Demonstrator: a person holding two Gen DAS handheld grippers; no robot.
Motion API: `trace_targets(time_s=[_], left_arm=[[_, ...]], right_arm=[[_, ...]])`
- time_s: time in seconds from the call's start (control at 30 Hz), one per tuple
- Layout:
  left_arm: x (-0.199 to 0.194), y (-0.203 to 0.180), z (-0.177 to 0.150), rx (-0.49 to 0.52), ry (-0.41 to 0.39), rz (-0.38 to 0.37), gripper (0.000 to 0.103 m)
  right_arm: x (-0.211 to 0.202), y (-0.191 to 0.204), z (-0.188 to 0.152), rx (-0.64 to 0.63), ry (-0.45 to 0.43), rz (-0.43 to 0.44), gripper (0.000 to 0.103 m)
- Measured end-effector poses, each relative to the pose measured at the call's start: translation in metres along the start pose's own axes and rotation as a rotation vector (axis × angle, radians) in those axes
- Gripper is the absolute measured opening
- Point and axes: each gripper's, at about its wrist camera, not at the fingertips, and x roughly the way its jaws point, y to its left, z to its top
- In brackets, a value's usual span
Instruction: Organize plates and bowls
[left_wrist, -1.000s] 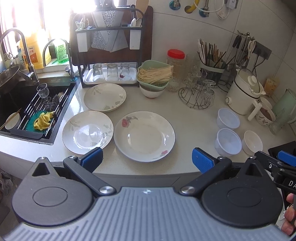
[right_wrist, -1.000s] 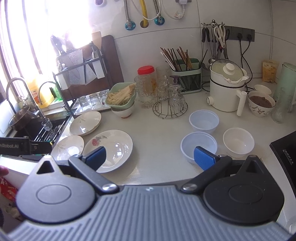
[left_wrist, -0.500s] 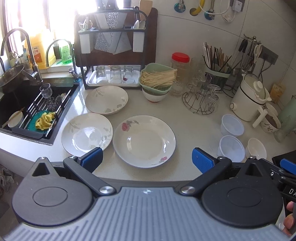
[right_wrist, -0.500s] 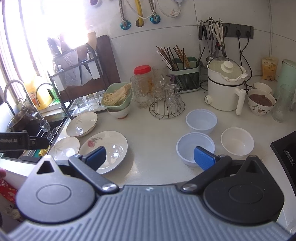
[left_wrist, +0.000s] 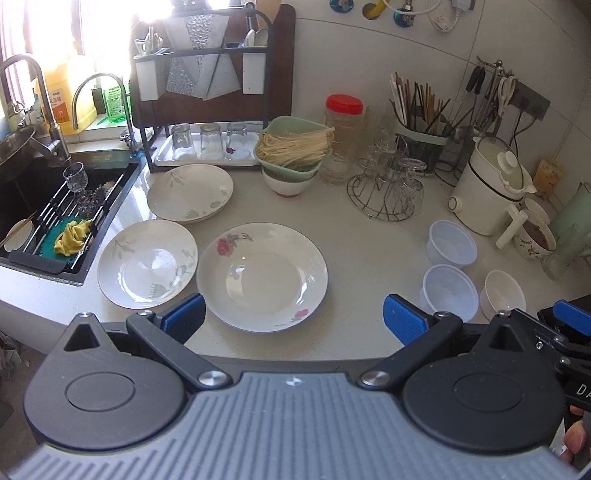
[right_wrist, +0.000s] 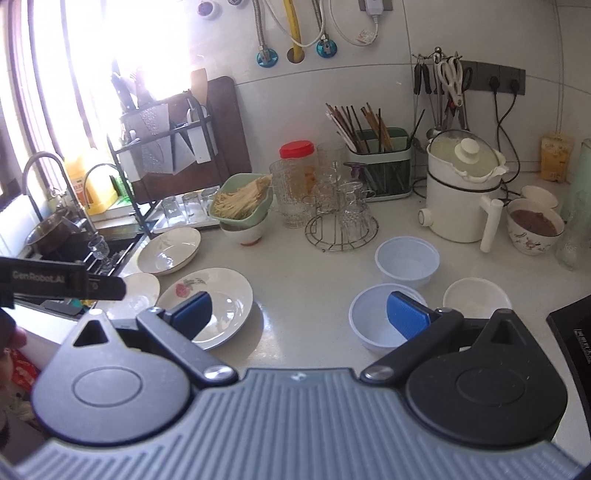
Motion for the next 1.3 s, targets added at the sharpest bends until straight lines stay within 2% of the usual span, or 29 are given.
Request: trace_targets(time_s=[0.3,0.47,0.77,1.03,1.2,1.3], left_arm=[[0.005,-0.006,-0.009,-0.028,0.011,0.039,0.103],[0.013,0.005,-0.017,-0.033,0.054,0.057,0.103],[0.029,0.042,-0.02,-0.047,0.121,0.037,0.103],[0.05,0.089,-0.008,0.002,0.146,-0.002,0.103],[0.06,0.12,-0.002,0.034,0.14,-0.001,0.103],[0.065,0.138,0.0,0.046,0.138,-0.008,0.103]], right_arm=[[0.0,-0.005,-0.01,-0.019,0.014,0.045,0.103],[0.004,0.001,-0.012,-0.009,0.009,0.09,0.103],[0.017,0.027,-0.02,0.018,0.031,0.126,0.103],[0.036,0.056,-0.032,0.135,0.049,0.067,0.1],[0.047,0.088,-0.034,0.108,0.061,0.046,0.099],[0.054,0.104,-0.036,0.095,0.077,0.05,0.092]])
